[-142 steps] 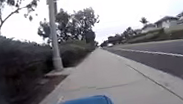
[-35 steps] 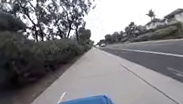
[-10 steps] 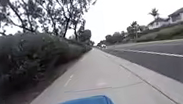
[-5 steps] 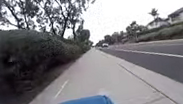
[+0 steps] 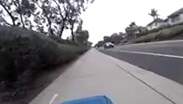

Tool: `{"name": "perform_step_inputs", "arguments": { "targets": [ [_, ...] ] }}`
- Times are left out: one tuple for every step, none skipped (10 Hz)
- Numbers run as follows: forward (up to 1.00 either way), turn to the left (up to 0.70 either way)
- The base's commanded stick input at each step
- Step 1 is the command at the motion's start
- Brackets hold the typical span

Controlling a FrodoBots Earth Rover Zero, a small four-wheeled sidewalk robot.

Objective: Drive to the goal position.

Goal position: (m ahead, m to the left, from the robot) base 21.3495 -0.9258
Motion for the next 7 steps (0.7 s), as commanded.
{"name": "perform_step_inputs", "arguments": {
  "targets": [
    [1.0,0.0],
    [1.0,0.27],
    [1.0,0.27],
    [1.0,0.27],
    [1.0,0.27],
    [1.0,0.27],
    [1.0,0.27]
  ]
}}
